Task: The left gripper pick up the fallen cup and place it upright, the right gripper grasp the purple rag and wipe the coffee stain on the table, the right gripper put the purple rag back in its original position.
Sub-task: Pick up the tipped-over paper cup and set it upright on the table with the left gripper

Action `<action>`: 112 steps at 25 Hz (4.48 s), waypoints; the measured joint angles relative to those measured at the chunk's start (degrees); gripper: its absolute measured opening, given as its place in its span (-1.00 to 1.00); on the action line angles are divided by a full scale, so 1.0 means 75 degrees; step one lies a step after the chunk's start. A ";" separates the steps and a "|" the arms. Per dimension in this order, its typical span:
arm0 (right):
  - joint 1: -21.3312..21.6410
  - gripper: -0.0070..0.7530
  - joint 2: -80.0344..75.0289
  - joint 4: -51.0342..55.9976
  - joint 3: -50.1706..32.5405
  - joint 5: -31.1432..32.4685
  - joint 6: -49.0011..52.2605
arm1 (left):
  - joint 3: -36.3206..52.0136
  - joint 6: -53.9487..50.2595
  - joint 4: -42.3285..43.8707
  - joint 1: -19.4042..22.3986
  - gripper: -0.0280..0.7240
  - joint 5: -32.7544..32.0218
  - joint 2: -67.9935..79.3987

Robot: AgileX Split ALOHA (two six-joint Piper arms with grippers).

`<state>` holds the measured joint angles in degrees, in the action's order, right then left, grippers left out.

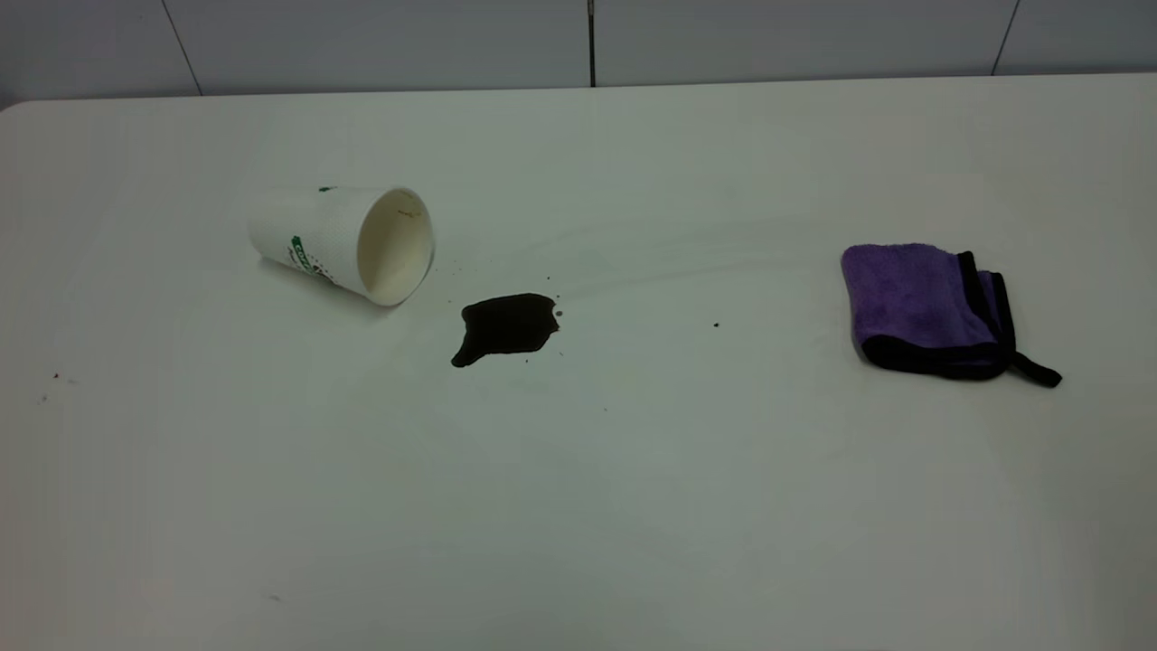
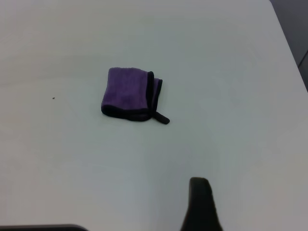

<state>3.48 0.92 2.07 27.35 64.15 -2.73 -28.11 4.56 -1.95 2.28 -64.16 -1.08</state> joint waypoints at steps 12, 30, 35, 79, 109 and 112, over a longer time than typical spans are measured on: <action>0.0000 0.58 0.0000 0.0000 0.0000 0.0000 0.0000 | -0.1206 -0.0608 0.1207 0.0000 -0.25 0.0292 0.2979; 0.0000 0.58 0.0000 0.0000 0.0000 0.0000 0.0000 | -0.4023 -0.1281 0.2793 -0.1265 0.97 0.3201 1.0633; 0.0000 0.58 0.0000 0.0000 0.0000 0.0000 0.0000 | -0.5156 -0.2885 0.4381 -0.2684 0.95 0.2990 1.2654; 0.0000 0.58 0.0000 0.0000 0.0000 0.0000 0.0000 | -0.8696 -0.4880 0.9412 -0.4327 -0.89 0.2200 1.9078; 0.0000 0.58 0.0000 0.0000 0.0000 0.0000 0.0000 | -0.9795 0.2024 -0.2810 -0.0543 -0.89 0.3120 1.8126; 0.0000 0.58 0.0000 0.0000 0.0000 0.0000 0.0000 | -0.9795 0.2024 -0.2834 -0.0533 -0.83 0.3177 1.8312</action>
<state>3.48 0.92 2.07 27.35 64.15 -2.73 -101.57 19.73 -23.21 -1.72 -40.34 136.27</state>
